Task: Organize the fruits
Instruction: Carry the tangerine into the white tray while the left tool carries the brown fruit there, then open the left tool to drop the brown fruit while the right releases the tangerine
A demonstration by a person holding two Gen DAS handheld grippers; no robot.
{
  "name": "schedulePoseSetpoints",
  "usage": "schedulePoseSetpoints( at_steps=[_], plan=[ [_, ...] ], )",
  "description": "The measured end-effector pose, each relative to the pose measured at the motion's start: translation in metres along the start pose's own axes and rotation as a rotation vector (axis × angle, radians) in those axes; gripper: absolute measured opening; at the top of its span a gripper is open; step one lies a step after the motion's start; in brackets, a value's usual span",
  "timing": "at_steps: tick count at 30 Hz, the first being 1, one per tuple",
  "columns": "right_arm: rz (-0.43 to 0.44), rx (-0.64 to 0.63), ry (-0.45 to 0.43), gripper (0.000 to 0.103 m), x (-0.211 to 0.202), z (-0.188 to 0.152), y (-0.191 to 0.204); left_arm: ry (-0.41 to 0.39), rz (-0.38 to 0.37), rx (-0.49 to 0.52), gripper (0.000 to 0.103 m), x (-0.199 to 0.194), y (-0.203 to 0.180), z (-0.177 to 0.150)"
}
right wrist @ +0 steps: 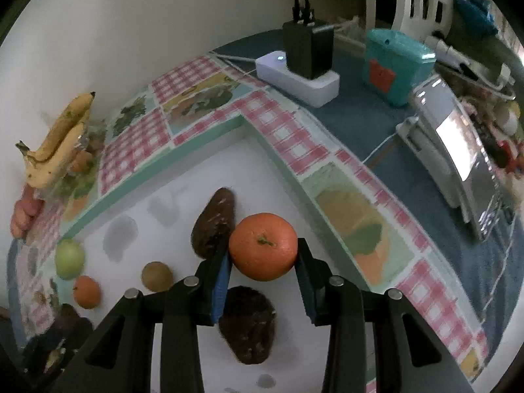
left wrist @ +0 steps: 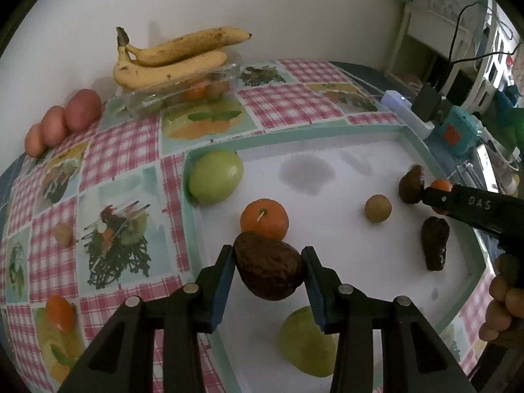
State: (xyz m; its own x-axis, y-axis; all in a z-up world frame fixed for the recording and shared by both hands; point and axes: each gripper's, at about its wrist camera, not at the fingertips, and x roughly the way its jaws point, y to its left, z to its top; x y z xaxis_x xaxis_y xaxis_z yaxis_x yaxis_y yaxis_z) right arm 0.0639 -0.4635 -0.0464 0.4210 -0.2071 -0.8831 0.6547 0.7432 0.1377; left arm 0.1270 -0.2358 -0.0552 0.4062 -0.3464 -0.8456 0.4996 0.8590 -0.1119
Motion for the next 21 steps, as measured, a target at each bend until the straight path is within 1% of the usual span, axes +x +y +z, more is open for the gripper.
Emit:
schedulePoseSetpoints(
  at_steps=[2,7,9,13,17,21],
  plan=[
    [0.036,0.014,0.017,0.039,0.002,-0.001,0.000,0.004,0.000,-0.002,0.044,0.001,0.001,-0.001],
    [0.031,0.012,0.056,0.039,0.009,-0.006,0.003,0.010,0.001,-0.004,0.044,0.004,0.001,-0.002],
    [0.018,0.006,0.054,0.039,0.011,-0.007,0.004,0.015,0.004,-0.007,0.044,0.006,0.002,-0.003],
    [-0.029,-0.047,0.042,0.039,0.013,-0.009,0.011,0.034,0.010,-0.011,0.044,0.011,0.003,-0.006],
    [-0.085,-0.112,0.030,0.039,0.013,-0.011,0.020,0.050,0.003,-0.031,0.044,0.015,0.007,-0.007],
    [-0.112,-0.144,0.022,0.039,0.014,-0.011,0.025,0.059,-0.009,-0.042,0.044,0.018,0.009,-0.009]
  ],
)
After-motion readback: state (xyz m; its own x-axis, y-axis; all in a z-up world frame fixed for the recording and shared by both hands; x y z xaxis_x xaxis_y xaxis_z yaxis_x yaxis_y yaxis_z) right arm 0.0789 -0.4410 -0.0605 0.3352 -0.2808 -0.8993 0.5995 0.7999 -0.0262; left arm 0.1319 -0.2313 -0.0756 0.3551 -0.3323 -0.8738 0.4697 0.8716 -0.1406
